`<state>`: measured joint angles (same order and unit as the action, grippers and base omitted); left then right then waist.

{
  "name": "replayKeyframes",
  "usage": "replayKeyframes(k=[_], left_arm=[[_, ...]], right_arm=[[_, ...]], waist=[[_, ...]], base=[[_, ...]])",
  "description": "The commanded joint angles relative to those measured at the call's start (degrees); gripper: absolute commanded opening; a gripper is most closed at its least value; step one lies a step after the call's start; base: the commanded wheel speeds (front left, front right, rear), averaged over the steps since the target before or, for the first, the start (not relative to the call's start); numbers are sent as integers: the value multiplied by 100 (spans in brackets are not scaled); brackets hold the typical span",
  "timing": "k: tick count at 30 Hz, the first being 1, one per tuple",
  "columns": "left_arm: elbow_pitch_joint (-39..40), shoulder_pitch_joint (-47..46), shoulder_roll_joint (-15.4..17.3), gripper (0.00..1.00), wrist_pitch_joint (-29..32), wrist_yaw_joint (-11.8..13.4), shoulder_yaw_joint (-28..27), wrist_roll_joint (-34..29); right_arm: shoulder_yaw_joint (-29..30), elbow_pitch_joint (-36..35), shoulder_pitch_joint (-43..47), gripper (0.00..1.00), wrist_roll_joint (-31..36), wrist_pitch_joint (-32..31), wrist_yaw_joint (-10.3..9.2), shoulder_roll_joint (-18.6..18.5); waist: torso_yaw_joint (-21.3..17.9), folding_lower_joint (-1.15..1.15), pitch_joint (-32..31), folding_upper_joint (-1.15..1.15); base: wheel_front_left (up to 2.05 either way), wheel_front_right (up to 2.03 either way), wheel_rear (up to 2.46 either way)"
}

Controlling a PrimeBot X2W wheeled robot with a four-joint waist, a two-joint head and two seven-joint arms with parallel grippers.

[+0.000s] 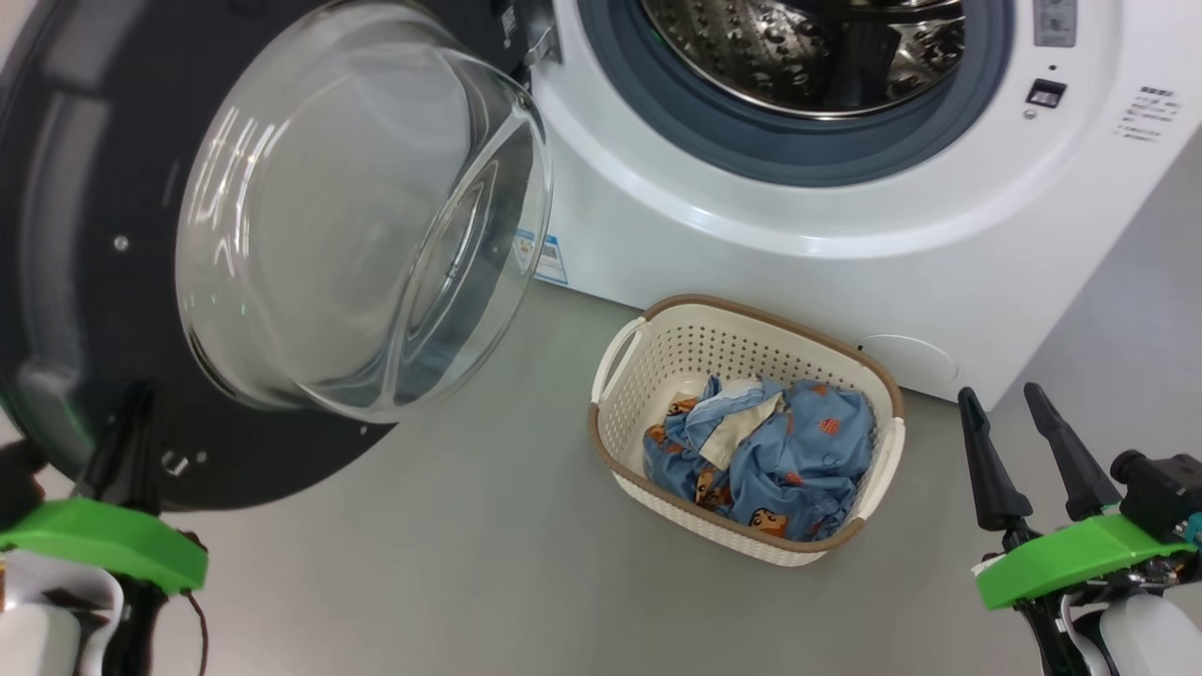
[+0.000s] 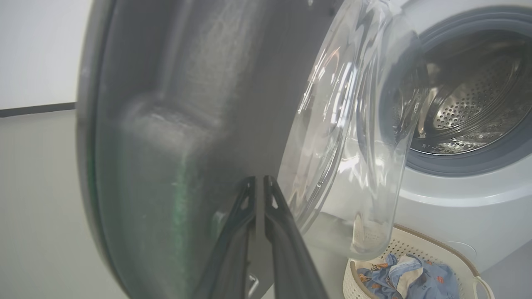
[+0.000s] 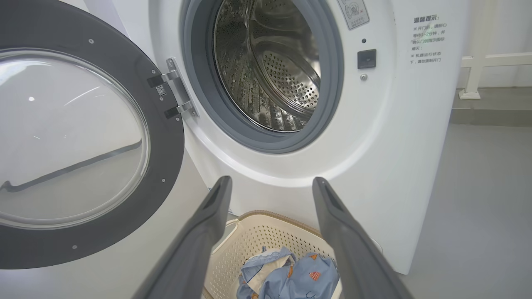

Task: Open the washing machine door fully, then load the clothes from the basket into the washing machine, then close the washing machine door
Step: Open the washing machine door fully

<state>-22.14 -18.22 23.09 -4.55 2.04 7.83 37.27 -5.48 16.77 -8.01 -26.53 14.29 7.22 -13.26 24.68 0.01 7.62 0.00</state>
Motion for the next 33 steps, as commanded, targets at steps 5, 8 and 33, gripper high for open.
replayKeyframes(k=[5,8,33], left_arm=[[-509,-671,412,0,-111,-104,-256,25],[-834,-937,435,0,-158,-222,-185,-15],[-3498,-3097,498,0,-485,-860,578,-438]], right_arm=[[-126,-172,-279,100,145,71,26,-78],[-137,-181,-336,100,185,71,26,-59],[-314,-40,-762,100,231,71,26,22]], waist=[[248,-1,221,0],[348,-1,285,0],[603,-1,665,0]], base=[[0,0,0],[0,0,0],[0,0,0]])
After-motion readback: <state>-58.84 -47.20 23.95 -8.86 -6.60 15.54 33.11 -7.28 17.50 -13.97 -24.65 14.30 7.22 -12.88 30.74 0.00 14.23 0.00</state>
